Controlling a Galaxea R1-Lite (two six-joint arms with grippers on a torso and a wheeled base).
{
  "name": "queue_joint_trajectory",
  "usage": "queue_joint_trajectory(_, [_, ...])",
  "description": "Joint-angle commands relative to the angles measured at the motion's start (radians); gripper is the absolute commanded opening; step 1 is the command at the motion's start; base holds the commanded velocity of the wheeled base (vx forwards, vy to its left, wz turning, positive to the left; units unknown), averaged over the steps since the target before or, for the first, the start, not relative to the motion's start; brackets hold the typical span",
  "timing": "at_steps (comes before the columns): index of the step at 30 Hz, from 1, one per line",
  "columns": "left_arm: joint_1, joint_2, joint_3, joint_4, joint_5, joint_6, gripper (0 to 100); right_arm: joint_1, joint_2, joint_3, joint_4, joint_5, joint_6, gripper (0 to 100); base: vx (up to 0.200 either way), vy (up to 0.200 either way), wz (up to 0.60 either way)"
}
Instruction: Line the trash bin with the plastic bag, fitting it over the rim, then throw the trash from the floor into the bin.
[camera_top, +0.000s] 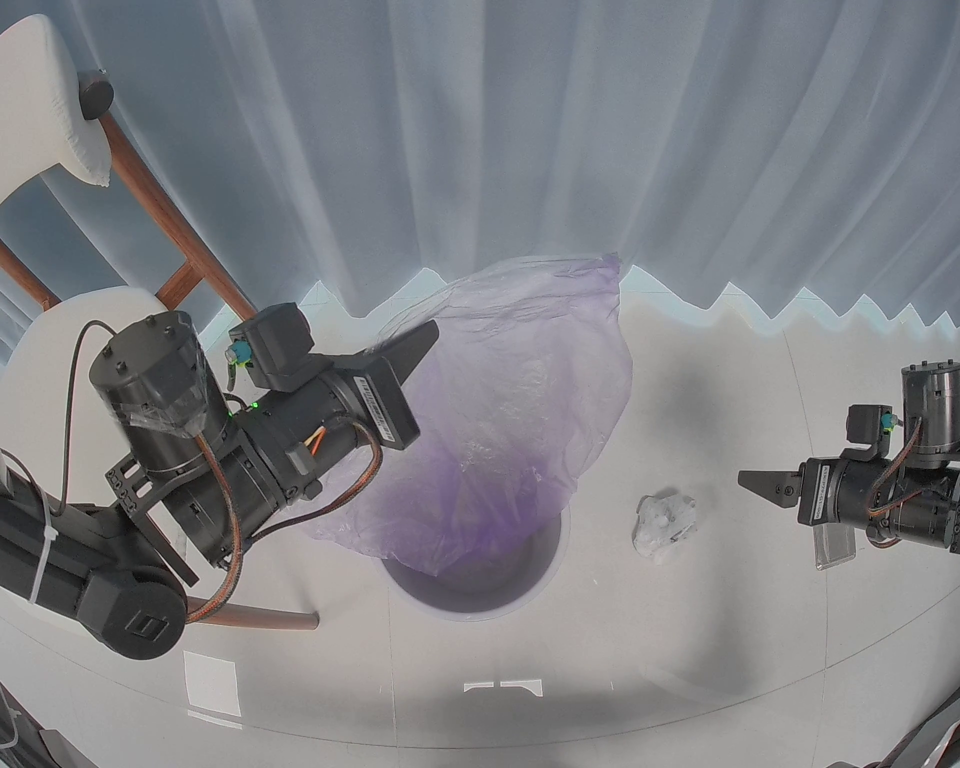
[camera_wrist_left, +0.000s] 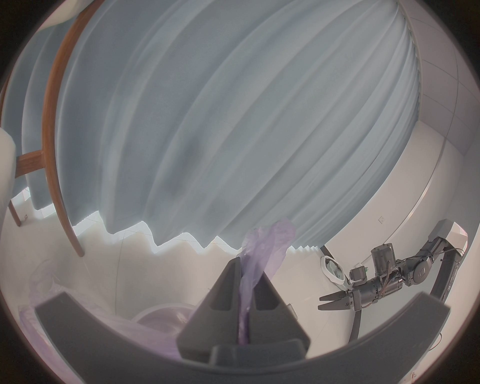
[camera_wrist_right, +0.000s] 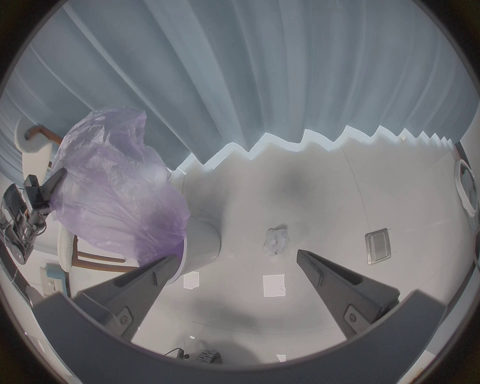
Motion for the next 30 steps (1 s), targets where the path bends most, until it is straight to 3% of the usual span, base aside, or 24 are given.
queue_joint_trajectory(1, [-0.002,0.001,-0.004,-0.001,0.0,-0.001,0,0.002,0.019,-0.001,-0.005,-0.002,0.018,100,0.0,0.0,0.0])
queue_joint_trajectory(18, [-0.003,-0.013,-0.007,0.002,0.0,0.0,0,-0.001,0.068,0.007,-0.023,0.003,0.031,100,0.0,0.0,0.0])
queue_joint_trajectory(30, [-0.026,-0.005,0.005,0.002,0.004,0.005,0,0.043,0.286,0.063,-0.333,-0.002,0.031,100,0.0,0.0,0.0])
